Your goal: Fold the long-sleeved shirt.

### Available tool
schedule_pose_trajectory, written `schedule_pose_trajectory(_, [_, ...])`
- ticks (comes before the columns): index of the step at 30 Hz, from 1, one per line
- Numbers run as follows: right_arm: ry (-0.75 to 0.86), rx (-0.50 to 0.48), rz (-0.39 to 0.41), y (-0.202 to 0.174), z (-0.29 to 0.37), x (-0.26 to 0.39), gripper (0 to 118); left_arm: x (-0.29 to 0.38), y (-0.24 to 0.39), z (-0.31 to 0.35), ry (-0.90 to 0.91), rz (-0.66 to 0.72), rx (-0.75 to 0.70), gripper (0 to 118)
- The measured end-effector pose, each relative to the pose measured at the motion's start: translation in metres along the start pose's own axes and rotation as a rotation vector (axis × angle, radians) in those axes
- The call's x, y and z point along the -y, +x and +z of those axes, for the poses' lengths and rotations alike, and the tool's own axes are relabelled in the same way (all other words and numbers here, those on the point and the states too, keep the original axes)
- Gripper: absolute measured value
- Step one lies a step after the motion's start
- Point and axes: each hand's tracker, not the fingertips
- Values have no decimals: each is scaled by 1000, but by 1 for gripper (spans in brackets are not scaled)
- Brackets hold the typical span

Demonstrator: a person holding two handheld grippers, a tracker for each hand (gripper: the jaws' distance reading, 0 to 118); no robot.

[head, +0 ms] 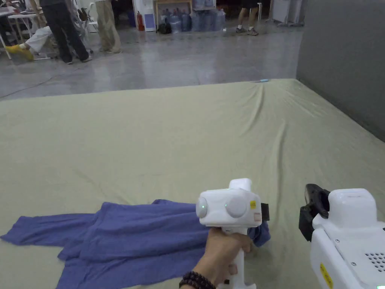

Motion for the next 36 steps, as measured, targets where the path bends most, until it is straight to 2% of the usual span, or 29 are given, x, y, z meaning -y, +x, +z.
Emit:
schedule_pose_trajectory(1, [-7,2,-1,2,0,2,0,1,-11,3,12,25,-8,13])
schedule_pose_trajectory(2, [-12,-2,2,2,-1,3,0,0,-21,9,36,55,-9,43])
schedule_pose_trajectory(3, [-16,-5,4,0,-3,4,0,-4,-32,22,63,80,-3,83])
schedule_pose_trajectory(4, [-16,-8,2,-3,-4,5,0,-4,-35,46,94,77,1,111])
schedule_pose_trajectory(5, [-17,-19,-3,-7,-5,5,0,-3,-38,69,135,71,-1,117])
schedule_pose_trajectory(9, [-4,-72,-6,-26,-4,2,0,11,-60,173,407,13,-135,117])
schedule_pose_trajectory(12, [7,-95,-2,-38,2,2,0,50,-70,235,487,6,-325,117])
schedule_pose_trajectory(15, [10,-111,-5,-45,9,6,0,104,-73,276,554,7,-447,117])
schedule_pose_trajectory(17, [9,-115,-4,-48,15,10,0,140,-61,280,572,-9,-530,115])
schedule_pose_trajectory(18, [8,-114,-2,-50,17,12,0,157,-58,287,584,-36,-561,110])
schedule_pose_trajectory(19, [5,-114,0,-51,18,16,0,171,-55,291,598,-64,-599,98])
schedule_pose_trajectory(22, [-19,-125,6,-53,20,20,0,196,-50,290,570,-110,-672,18])
schedule_pose_trajectory(23, [-24,-125,8,-55,21,21,0,202,-50,287,567,-112,-697,0])
schedule_pose_trajectory(27, [-21,-118,2,-55,25,18,0,205,-54,283,547,-28,-660,0])
schedule_pose_trajectory(31, [-13,-112,0,-53,25,18,0,178,-65,284,541,-26,-651,0])
schedule_pose_trajectory(32, [-17,-114,1,-53,23,18,0,166,-71,283,526,-19,-652,8])
schedule_pose_trajectory(33, [-23,-115,3,-53,20,19,0,150,-84,286,502,0,-643,36])
schedule_pose_trajectory(34, [-27,-112,4,-54,18,21,0,135,-96,283,457,36,-640,75])
schedule_pose_trajectory(35, [-31,-111,4,-54,16,23,0,119,-110,278,388,72,-640,108])
schedule_pose_trajectory(36, [-37,-111,1,-54,12,25,0,104,-129,269,315,141,-626,114])
